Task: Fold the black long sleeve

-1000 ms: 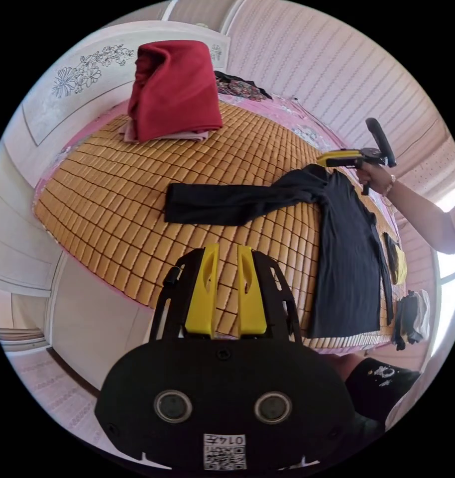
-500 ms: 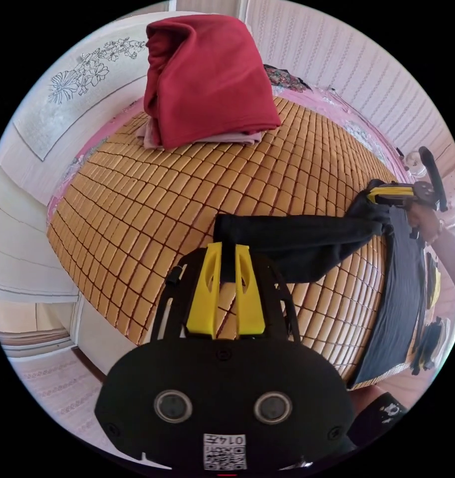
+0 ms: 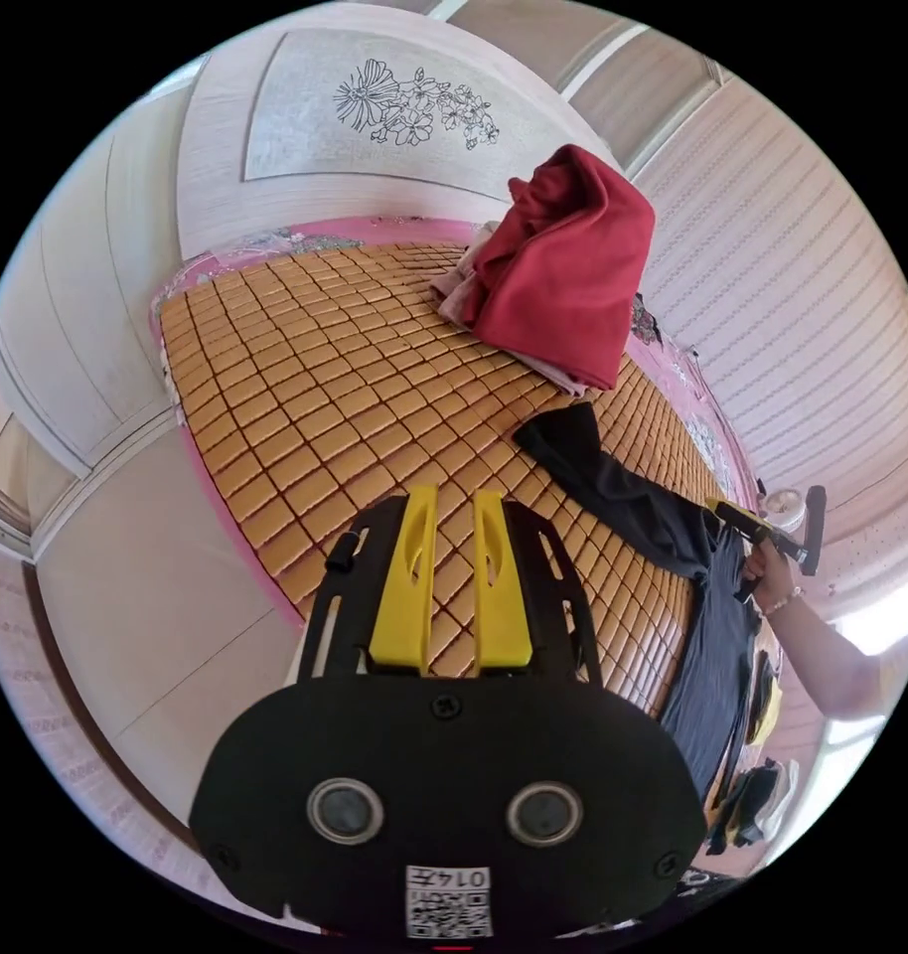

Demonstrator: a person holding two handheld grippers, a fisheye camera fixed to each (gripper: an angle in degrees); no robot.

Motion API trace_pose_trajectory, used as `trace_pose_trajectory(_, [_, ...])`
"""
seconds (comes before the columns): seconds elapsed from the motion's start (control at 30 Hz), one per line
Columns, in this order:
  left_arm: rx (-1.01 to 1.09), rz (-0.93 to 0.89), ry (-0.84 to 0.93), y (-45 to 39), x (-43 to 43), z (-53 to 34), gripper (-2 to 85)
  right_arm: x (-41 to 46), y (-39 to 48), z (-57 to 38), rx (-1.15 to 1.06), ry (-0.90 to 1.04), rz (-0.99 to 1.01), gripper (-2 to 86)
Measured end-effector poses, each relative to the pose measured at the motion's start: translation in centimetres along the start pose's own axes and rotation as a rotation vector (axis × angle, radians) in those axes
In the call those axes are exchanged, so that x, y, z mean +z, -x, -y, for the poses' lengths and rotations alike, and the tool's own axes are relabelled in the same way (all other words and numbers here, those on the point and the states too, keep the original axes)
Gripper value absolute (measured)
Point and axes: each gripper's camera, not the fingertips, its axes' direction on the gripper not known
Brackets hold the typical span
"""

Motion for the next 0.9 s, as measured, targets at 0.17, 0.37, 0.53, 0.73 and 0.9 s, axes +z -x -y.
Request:
trace_pose_trajectory(0.17, [0.131, 0.001, 0.001, -3.7, 3.0, 3.6, 7.7, -0.2, 1.8, -0.6, -0.052, 0.043, -0.068, 5.8])
trace_pose_trajectory(0.37, [0.331, 0.073, 0.131, -9.3, 9.8, 9.2, 5.5, 0.8, 2.5, -0.4, -0.026, 0.093, -0.082, 4.8])
trace_pose_trajectory(0.53, [0.3, 0.162, 0.156, -10.4, 9.7, 10.1, 0.4, 0.7, 2.7, -0.2, 0.004, 0.135, -0.086, 0.5])
trace_pose_trajectory(0.73, [0.048, 0.059, -0.038, -5.9, 5.1, 6.5, 7.0, -5.0, 3.3, -2.0, 0.033, -0.026, -0.064, 2.3])
trace_pose_trajectory(0.9, [0.08, 0.056, 0.05, -7.8, 5.8, 6.0, 7.2, -10.4, 3.7, -9.0, 0.072, -0.028, -0.068, 3.0])
